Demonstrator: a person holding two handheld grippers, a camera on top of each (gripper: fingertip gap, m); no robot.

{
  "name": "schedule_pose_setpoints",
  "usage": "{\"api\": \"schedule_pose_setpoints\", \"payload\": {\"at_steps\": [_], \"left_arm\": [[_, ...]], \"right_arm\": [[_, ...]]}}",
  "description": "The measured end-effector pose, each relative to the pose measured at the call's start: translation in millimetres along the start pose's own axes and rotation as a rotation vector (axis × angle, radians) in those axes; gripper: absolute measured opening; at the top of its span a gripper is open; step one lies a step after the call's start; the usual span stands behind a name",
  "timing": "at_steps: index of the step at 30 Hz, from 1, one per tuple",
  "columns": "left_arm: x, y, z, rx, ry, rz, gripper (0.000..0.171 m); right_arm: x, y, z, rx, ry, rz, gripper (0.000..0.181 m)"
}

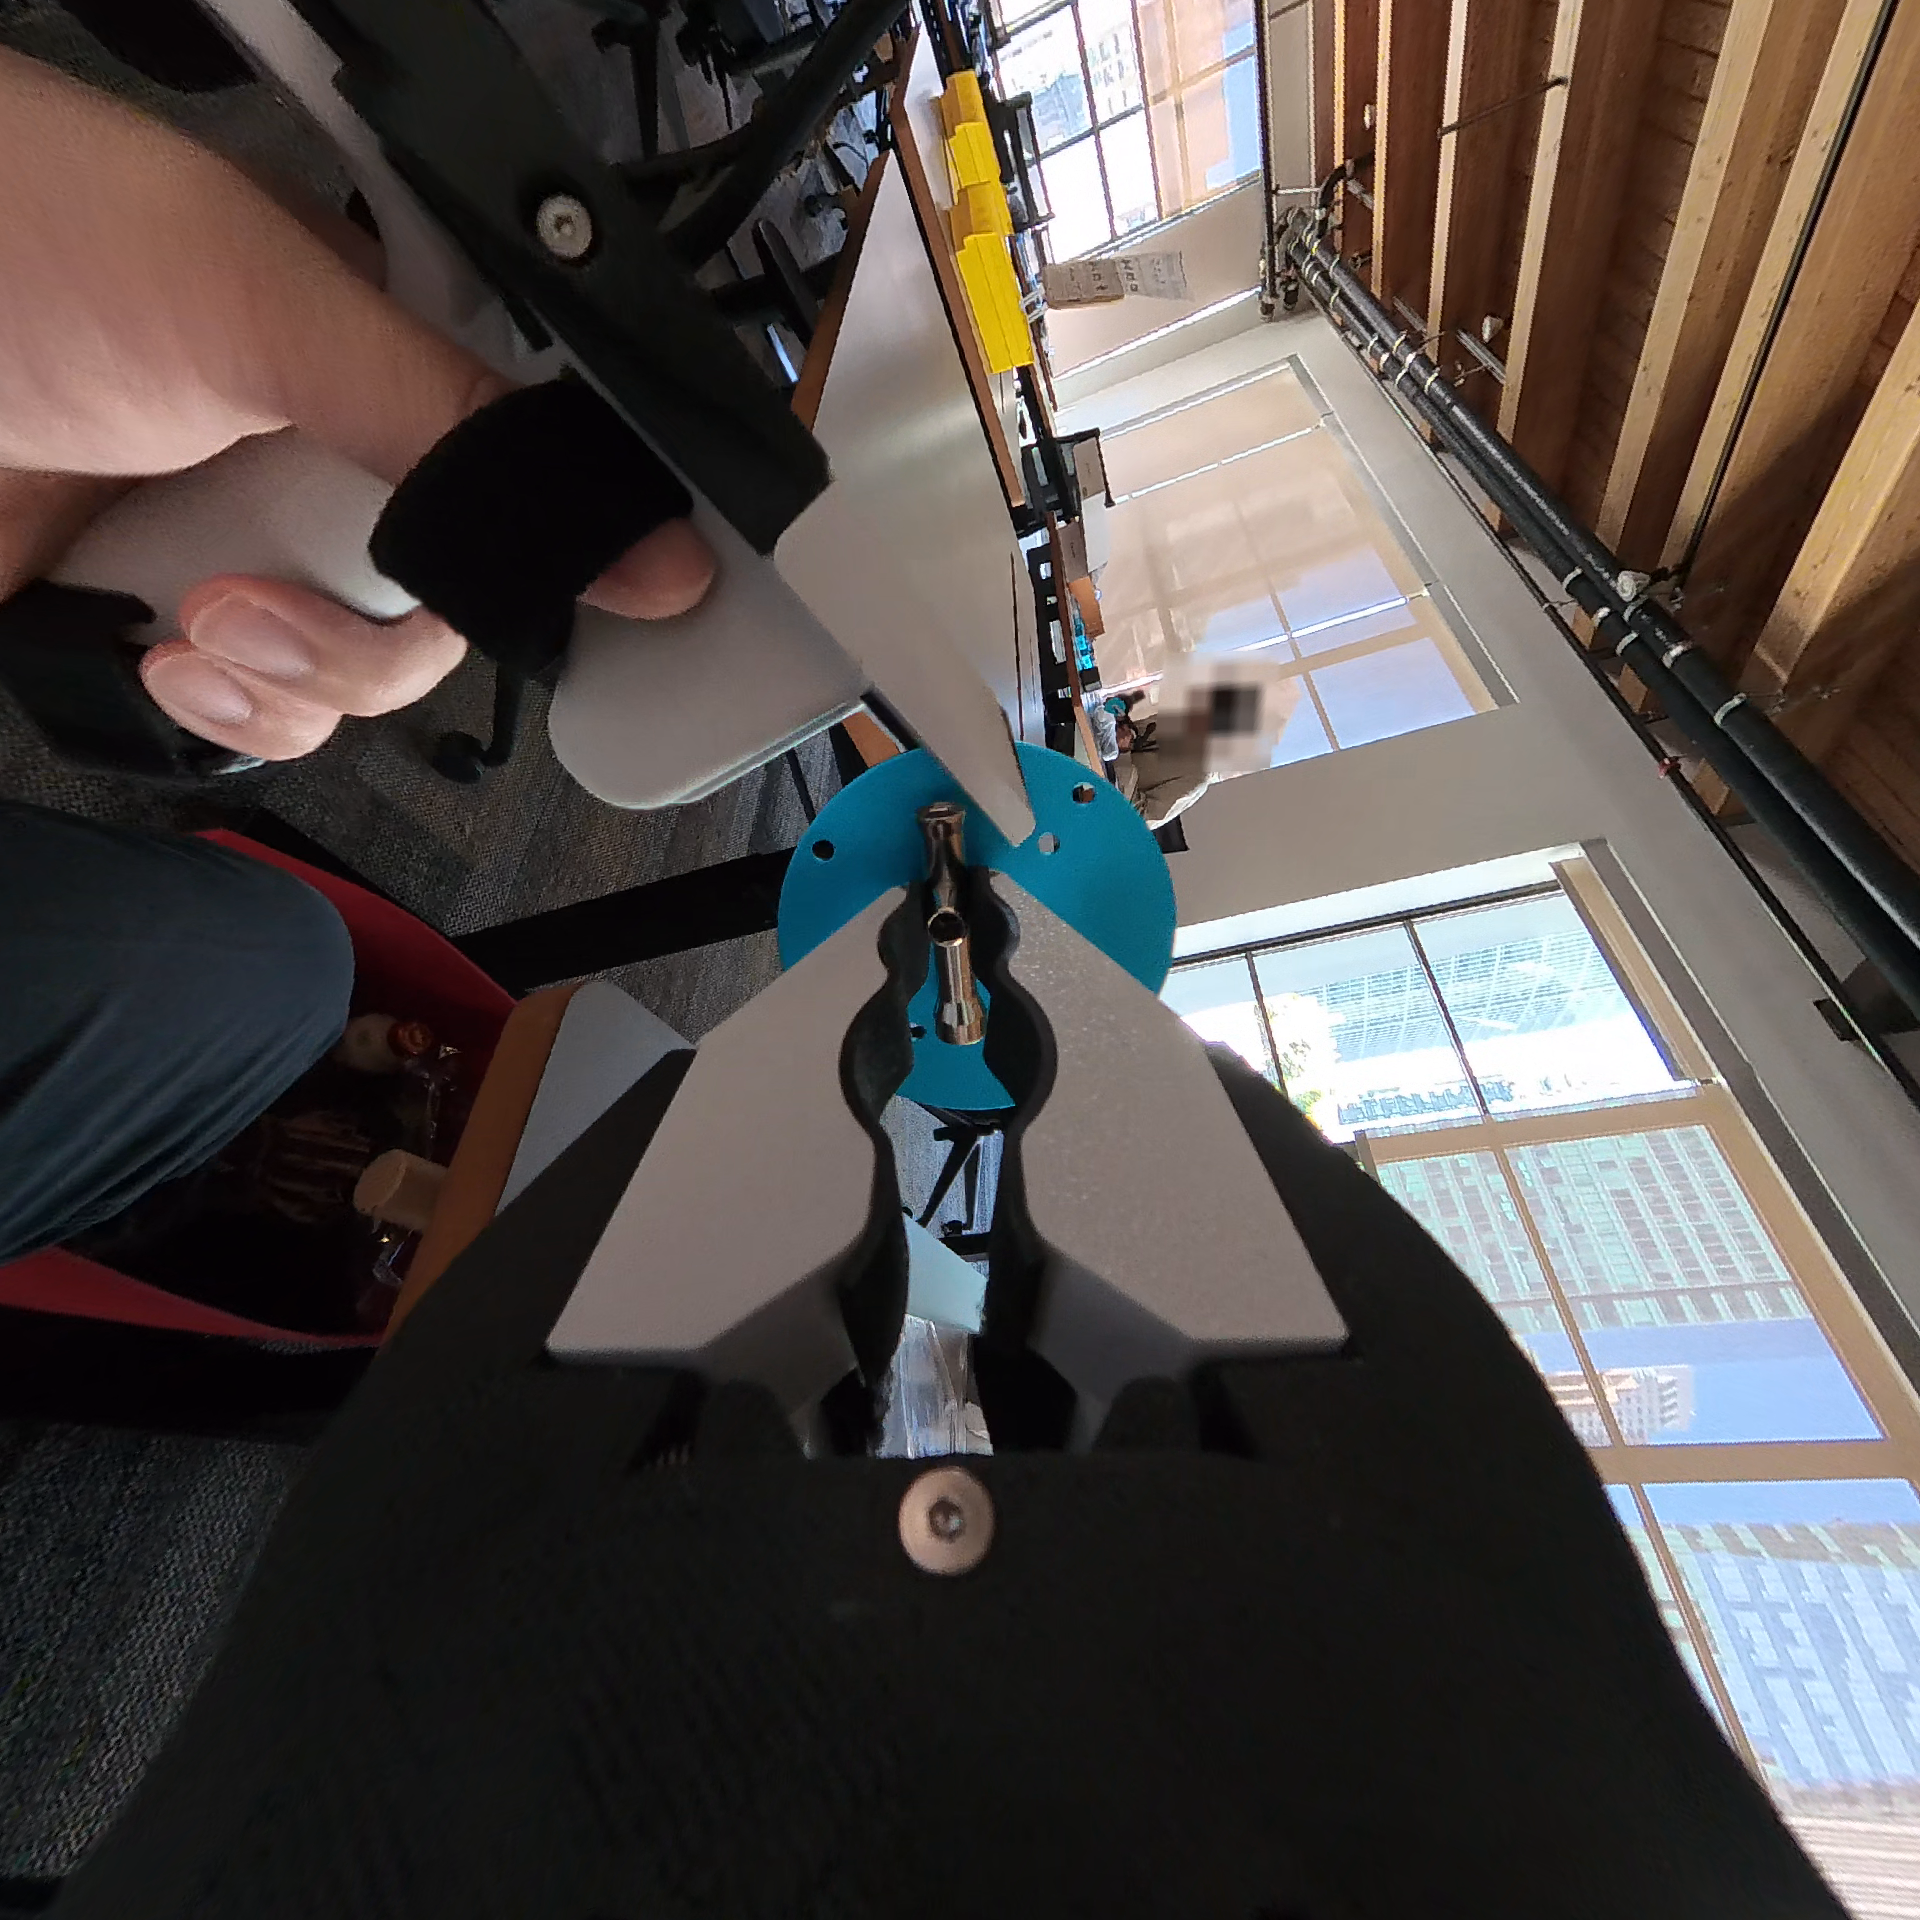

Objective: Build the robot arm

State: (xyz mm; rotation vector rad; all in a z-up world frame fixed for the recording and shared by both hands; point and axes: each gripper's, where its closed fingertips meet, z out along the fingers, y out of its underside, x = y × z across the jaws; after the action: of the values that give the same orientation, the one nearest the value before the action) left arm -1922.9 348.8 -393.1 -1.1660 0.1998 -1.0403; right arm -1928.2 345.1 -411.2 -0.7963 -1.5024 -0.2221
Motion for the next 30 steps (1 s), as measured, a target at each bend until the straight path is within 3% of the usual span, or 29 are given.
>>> {"api": "schedule_pose_setpoints", "payload": {"at_steps": [6, 13, 20, 30], "left_arm": [[4.8, -4.8, -0.1, 0.076, 0.071, -0.128, 0.008], [7.7, -13.0, -4.5, 0.178, 0.032, -0.064, 0.008], [18.9, -18.2, -5.3, 0.198, 0.030, 0.095, 0.007], [38.1, -30.3, -7.9, 0.281, 0.118, 0.146, 0.011]], "right_arm": [[4.9, -1.1, -2.9, 0.006, 0.046, 0.099, 0.006], [8.5, -7.0, -1.8, 0.045, 0.097, 0.282, 0.007], [12.1, -12.8, -6.7, 0.105, 0.064, 0.471, 0.007], [25.2, -23.5, -14.9, 0.203, 0.093, 0.616, 0.007]]}}
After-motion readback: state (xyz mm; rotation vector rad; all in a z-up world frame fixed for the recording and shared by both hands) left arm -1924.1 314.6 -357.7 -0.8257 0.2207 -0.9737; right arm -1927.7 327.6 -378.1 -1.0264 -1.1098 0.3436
